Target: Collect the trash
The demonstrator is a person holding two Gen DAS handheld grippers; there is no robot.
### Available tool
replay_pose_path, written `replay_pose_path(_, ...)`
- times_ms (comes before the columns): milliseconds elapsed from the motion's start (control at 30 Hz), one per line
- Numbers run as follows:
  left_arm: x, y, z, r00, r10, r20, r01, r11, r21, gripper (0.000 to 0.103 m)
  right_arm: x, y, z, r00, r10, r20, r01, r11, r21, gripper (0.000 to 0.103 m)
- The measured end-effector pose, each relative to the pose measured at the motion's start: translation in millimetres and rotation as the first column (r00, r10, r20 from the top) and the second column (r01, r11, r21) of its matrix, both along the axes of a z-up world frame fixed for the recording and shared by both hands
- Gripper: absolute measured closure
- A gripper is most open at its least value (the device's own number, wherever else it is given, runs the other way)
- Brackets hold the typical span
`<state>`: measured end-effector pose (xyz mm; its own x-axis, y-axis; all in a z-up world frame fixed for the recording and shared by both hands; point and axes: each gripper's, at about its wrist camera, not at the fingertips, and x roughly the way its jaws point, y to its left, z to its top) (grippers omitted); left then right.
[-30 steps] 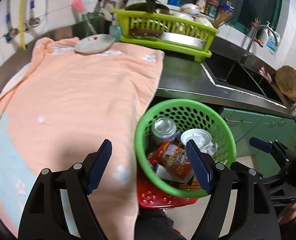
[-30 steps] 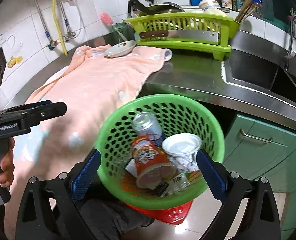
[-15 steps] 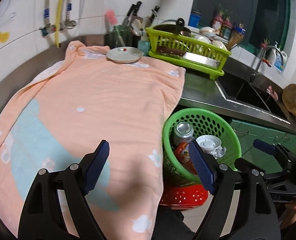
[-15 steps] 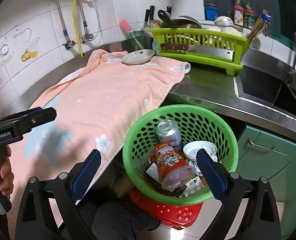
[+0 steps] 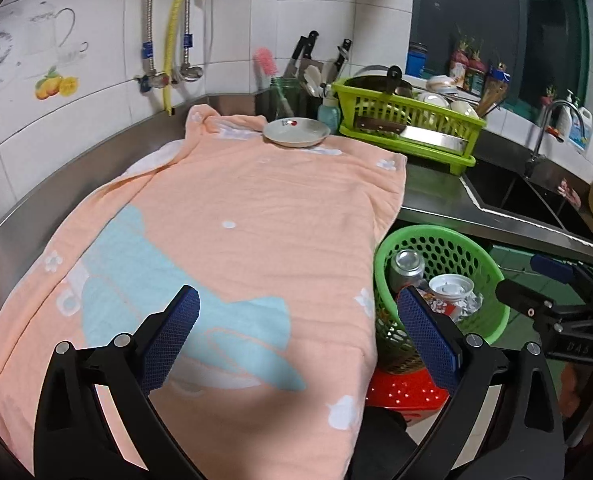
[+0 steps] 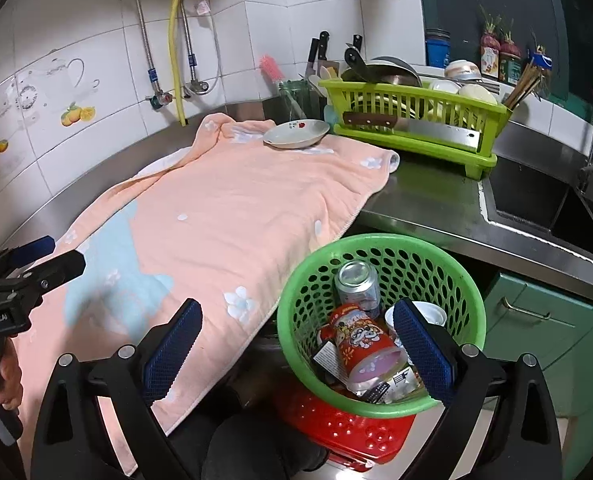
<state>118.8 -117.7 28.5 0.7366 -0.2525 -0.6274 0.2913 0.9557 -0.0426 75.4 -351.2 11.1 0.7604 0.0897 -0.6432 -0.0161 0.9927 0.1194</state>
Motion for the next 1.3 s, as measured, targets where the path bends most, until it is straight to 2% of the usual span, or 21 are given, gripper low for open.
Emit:
replay_pose_path(633,-13.6,14.0,-0.8,0.999,0.03,0.022,-0.03,0.999,-0.016,0.005,-2.2,15.6,2.9,1.0,0.017,0.013,-0.017,1.0,-0.001,0.01)
replay_pose_path(1300,-15.9,15.9,-0.9,0.998,0.048,0.036,-0.048,0.999,0.001,0.005,-6.4,20.5,6.1,1.0,0.001,0.026,-0.001,1.0,-0.004,0.01)
